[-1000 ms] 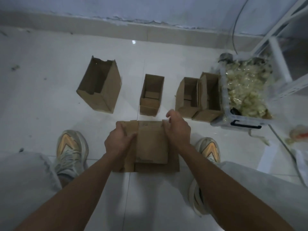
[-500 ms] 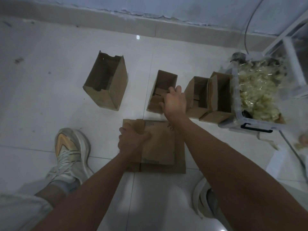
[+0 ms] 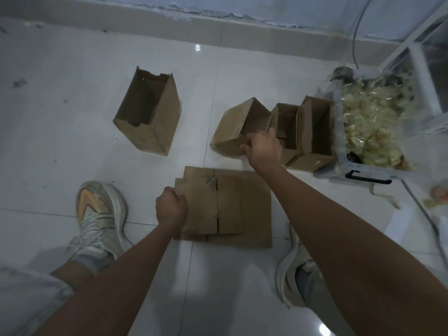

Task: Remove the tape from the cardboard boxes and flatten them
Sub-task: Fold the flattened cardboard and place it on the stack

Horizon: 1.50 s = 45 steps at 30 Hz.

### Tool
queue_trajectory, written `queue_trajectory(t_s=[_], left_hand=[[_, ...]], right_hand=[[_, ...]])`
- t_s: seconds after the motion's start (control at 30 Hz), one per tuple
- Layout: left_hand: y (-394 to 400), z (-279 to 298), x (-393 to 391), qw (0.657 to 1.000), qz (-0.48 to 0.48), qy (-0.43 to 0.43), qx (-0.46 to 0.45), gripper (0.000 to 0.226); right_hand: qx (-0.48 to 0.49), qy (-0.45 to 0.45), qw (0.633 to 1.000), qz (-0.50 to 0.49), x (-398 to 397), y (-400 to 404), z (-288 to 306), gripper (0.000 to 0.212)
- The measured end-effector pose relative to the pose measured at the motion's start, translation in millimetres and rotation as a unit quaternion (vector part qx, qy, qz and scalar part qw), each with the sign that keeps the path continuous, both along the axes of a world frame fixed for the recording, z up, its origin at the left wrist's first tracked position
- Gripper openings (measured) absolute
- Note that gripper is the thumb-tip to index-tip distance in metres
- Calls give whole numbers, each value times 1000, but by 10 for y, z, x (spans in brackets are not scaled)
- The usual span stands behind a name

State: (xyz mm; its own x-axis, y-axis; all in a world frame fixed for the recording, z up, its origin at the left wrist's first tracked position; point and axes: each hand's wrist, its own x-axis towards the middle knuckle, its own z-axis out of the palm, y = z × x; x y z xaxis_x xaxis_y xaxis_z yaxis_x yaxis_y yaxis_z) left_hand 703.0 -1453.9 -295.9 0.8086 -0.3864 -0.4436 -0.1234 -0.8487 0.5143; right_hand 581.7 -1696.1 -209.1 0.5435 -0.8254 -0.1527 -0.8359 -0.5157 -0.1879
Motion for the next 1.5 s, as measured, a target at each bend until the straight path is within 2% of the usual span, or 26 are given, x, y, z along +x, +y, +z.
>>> queue_trajectory(t_s=[0.1,0.13,0.2,0.27,0.33,0.4,0.53,0.87,1.0,1.1,1.2,1.37,1.5], left_hand=[[-34,-91,-138,991,-22,-134,5,32],[-57,-99,-155,986,-57,-158,-6,28],[-112,-68,-239,977,-154,-140,-55,28],[-115,-95,-335,920,-343,-173,-75,41],[-88,-198,-398,875,-442,-193,-52,58],[-38,-299,-479,858,-479,-185,-12,77],[-22,-345,-614,818,-525,-235,-14,84],[-245,-429,-942,857,-474,-196,50,85],[-311,-408,-1022,889,-422,-166,67,85],[-354,-367,-971,892,-417,-155,83,85],[-323,-233,-925,895,-413,-134,105,85],[-206,-48,-832,895,-396,-183,94,75],[-121,40,-824,881,-421,-209,62,60]], right_hand=[[-7,-17,1000,8,4,13,-14,23],[-9,-19,1000,13,3,10,-20,23],[-13,-25,999,21,1,-1,-38,24],[-20,-29,999,26,11,-9,-61,25],[-26,-29,999,29,21,-5,-94,26],[-35,-32,998,29,22,6,-117,26],[-38,-44,998,30,37,-14,-130,25],[-20,-36,999,34,26,30,-196,23],[-29,-58,996,63,-32,34,-150,19],[-53,-103,989,87,-45,43,-50,14],[-36,-128,987,84,-90,133,-36,12],[-17,-154,985,80,-197,336,-81,11],[-35,-138,987,71,-179,353,106,13]])
